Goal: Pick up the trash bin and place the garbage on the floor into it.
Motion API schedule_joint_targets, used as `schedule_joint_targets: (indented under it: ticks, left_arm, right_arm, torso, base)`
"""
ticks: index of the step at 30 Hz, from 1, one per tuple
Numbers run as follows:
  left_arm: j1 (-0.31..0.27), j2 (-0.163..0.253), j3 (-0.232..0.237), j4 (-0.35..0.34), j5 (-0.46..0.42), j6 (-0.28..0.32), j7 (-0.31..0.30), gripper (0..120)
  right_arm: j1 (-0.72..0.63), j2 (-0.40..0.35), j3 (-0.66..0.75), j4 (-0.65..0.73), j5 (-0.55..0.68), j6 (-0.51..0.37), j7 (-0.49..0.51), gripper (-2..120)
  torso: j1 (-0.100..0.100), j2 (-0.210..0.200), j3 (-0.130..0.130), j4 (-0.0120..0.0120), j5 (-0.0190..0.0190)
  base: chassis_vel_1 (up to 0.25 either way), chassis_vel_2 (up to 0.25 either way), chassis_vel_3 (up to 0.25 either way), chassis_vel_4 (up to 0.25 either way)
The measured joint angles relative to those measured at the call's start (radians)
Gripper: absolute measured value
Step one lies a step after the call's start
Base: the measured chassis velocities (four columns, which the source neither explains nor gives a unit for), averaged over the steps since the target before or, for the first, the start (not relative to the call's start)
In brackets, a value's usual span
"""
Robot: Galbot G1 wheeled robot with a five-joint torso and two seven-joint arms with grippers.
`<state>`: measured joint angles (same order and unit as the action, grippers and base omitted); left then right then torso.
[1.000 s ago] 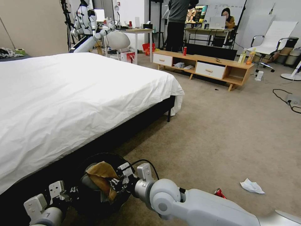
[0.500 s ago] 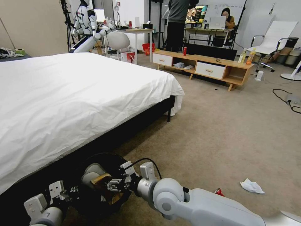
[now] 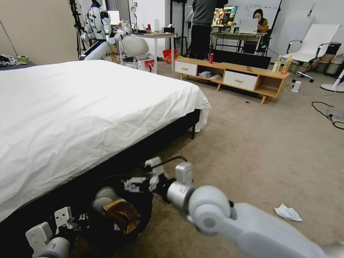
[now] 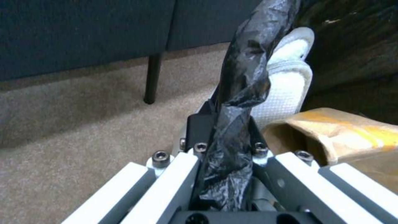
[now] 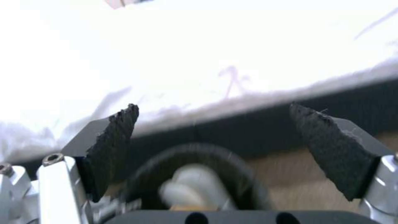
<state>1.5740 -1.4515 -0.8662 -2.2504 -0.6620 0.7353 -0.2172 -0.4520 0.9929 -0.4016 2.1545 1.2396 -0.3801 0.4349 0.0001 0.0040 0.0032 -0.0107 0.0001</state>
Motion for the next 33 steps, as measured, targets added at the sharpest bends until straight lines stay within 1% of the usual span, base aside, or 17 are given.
schedule_joint_targets:
  ticks: [2, 6, 7, 8, 12, 14, 15, 17, 18, 19, 23, 24, 26, 28, 29, 31, 33]
  left_arm:
    - [0.002, 0.000, -0.001, -0.002, 0.003, 0.000, 0.000, 2]
    - [0.002, 0.002, -0.005, -0.002, 0.004, 0.000, 0.000, 2]
    - [0.002, 0.003, -0.007, -0.002, 0.004, 0.000, 0.000, 2]
    - [0.007, 0.003, -0.012, -0.005, 0.004, 0.000, 0.002, 2]
    - [0.019, -0.002, -0.023, -0.017, 0.005, 0.000, 0.006, 2]
    - [0.040, -0.012, -0.042, -0.040, 0.009, 0.000, 0.010, 2]
    - [0.040, -0.012, -0.042, -0.040, 0.009, 0.000, 0.010, 2]
    - [0.045, -0.012, -0.047, -0.046, 0.012, 0.000, 0.012, 2]
    - [0.045, -0.012, -0.047, -0.046, 0.012, 0.000, 0.012, 2]
    - [0.052, -0.013, -0.051, -0.052, 0.016, 0.000, 0.015, 2]
    - [0.080, -0.030, -0.063, -0.074, 0.036, 0.000, 0.023, 2]
    - [0.080, -0.030, -0.063, -0.074, 0.036, 0.000, 0.023, 2]
    - [0.081, -0.037, -0.059, -0.076, 0.058, 0.000, 0.032, 2]
    - [0.082, -0.039, -0.055, -0.077, 0.064, 0.000, 0.038, 2]
    - [0.082, -0.039, -0.055, -0.077, 0.064, 0.000, 0.038, 2]
    - [0.084, -0.039, -0.050, -0.077, 0.073, 0.000, 0.041, 2]
    - [0.084, -0.039, -0.048, -0.077, 0.075, 0.000, 0.042, 2]
  right_arm:
    - [-0.038, -0.029, 0.101, 0.029, -0.039, 0.035, -0.037, 96]
    - [-0.084, -0.059, 0.204, 0.045, -0.094, 0.078, -0.082, 96]
    - [-0.103, -0.073, 0.248, 0.050, -0.128, 0.105, -0.105, 97]
    - [-0.135, -0.093, 0.307, 0.053, -0.187, 0.170, -0.137, 99]
    - [-0.163, -0.104, 0.360, 0.053, -0.237, 0.243, -0.162, 100]
    - [-0.238, -0.119, 0.475, 0.061, -0.291, 0.324, -0.184, 100]
    - [-0.238, -0.119, 0.475, 0.061, -0.291, 0.324, -0.184, 100]
    - [-0.321, -0.132, 0.575, 0.073, -0.343, 0.358, -0.199, 100]
    - [-0.321, -0.132, 0.575, 0.073, -0.343, 0.358, -0.199, 100]
    - [-0.389, -0.137, 0.649, 0.076, -0.398, 0.383, -0.203, 100]
    - [-0.488, -0.127, 0.774, 0.080, -0.500, 0.441, -0.207, 100]
    - [-0.488, -0.127, 0.774, 0.080, -0.500, 0.441, -0.207, 100]
    - [-0.602, -0.122, 0.863, 0.107, -0.624, 0.499, -0.186, 100]
    - [-0.655, -0.118, 0.893, 0.118, -0.663, 0.513, -0.176, 100]
    - [-0.655, -0.118, 0.893, 0.118, -0.663, 0.513, -0.176, 100]
    - [-0.766, -0.106, 0.954, 0.138, -0.721, 0.527, -0.148, 100]
    - [-0.813, -0.095, 0.981, 0.143, -0.744, 0.529, -0.138, 100]
  torso:
    - [0.000, 0.000, 0.000, 0.0001, 0.0000]
    - [0.000, 0.000, 0.000, -0.0002, 0.0001]
    - [0.000, 0.000, 0.000, -0.0002, 0.0001]
    - [0.000, 0.000, 0.000, -0.0005, 0.0001]
    - [0.000, 0.000, 0.000, -0.0004, 0.0000]
    - [0.000, 0.000, 0.000, 0.0009, -0.0001]
    - [0.000, 0.000, 0.000, 0.0009, -0.0001]
    - [0.000, 0.000, 0.000, -0.0003, 0.0000]
    - [0.000, 0.000, 0.000, -0.0003, 0.0000]
    - [0.000, 0.000, 0.000, -0.0017, 0.0002]
    - [0.000, 0.000, 0.000, 0.0007, 0.0002]
    - [0.000, 0.000, 0.000, 0.0007, 0.0002]
    - [0.000, 0.000, 0.000, 0.0002, -0.0002]
    - [0.000, 0.000, 0.000, -0.0006, 0.0000]
    - [0.000, 0.000, 0.000, -0.0006, 0.0000]
    - [0.000, 0.000, 0.000, -0.0003, -0.0001]
    - [0.000, 0.000, 0.000, 0.0000, -0.0001]
  base:
    - [0.000, 0.000, 0.000, 0.000]
    - [0.000, 0.000, 0.000, 0.000]
    - [0.000, 0.000, 0.000, 0.000]
    - [0.000, 0.000, 0.000, 0.000]
    - [0.000, 0.000, 0.000, 0.000]
    - [0.000, 0.000, 0.000, 0.000]
    - [0.000, 0.000, 0.000, 0.000]
    - [0.000, 0.000, 0.000, 0.000]
    - [0.000, 0.000, 0.000, 0.000]
    - [0.000, 0.000, 0.000, 0.000]
    - [0.000, 0.000, 0.000, 0.000]
    - [0.000, 0.000, 0.000, 0.000]
    - [0.000, 0.000, 0.000, 0.000]
    - [0.000, 0.000, 0.000, 0.000]
    - [0.000, 0.000, 0.000, 0.000]
    - [0.000, 0.000, 0.000, 0.000]
    - [0.000, 0.000, 0.000, 0.000]
